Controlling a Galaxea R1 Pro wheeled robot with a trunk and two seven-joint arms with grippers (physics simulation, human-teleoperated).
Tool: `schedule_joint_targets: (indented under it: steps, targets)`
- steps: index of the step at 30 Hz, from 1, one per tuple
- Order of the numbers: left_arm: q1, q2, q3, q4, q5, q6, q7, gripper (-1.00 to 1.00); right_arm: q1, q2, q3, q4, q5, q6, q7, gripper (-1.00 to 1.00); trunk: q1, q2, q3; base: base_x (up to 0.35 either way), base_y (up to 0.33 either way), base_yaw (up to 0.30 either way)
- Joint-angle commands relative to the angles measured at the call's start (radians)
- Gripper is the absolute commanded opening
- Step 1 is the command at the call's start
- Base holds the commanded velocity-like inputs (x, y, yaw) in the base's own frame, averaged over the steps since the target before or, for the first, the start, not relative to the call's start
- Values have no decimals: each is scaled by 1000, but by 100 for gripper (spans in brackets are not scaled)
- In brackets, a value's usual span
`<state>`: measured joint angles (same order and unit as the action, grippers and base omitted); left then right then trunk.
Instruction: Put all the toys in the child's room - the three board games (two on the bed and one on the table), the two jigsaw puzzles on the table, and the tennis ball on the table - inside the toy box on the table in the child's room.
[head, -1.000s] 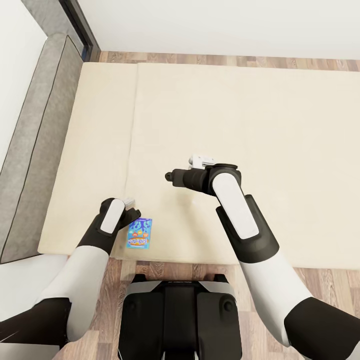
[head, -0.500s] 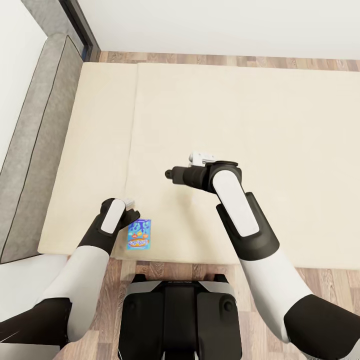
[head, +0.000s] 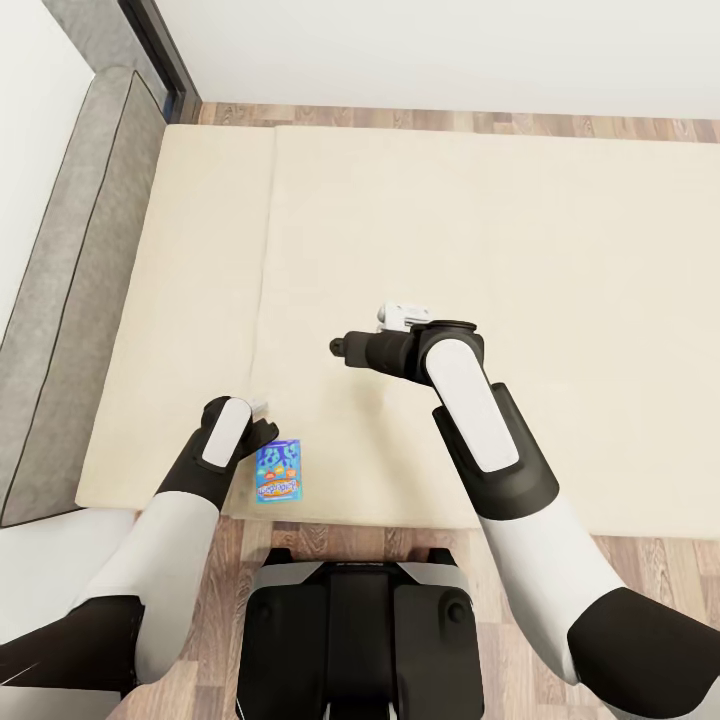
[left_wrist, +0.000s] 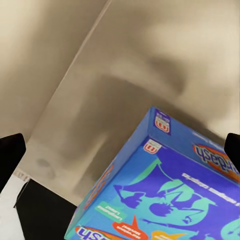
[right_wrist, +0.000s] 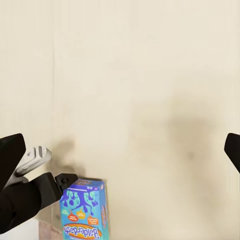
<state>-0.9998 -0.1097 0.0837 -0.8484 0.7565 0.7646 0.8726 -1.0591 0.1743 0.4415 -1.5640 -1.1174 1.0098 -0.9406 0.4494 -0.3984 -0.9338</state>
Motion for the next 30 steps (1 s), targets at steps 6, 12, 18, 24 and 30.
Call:
schedule_joint_targets:
  steps: [6, 12, 18, 24, 30]
  targets:
    - [0, -2, 2, -1, 10, 1, 9, 100, -1, 0, 0, -1, -14, 4, -10, 100, 1, -2, -1, 0, 0, 0]
    - [2, -3, 1, -1, 9, -1, 5, 100, -1, 0, 0, -1, -15, 4, -10, 100, 1, -2, -1, 0, 0, 0]
    - [8, -4, 0, -2, 8, -1, 1, 100, -1, 0, 0, -1, -15, 4, -10, 100, 1, -2, -1, 0, 0, 0]
    - [9, -4, -3, -3, 7, 4, 0, 100, -1, 0, 0, -1, -15, 4, -11, 100, 1, -2, -1, 0, 0, 0]
    - [8, -7, -6, -3, 10, 23, 4, 100, -1, 0, -5, 1, -15, 4, -12, 100, 1, -2, -1, 0, 0, 0]
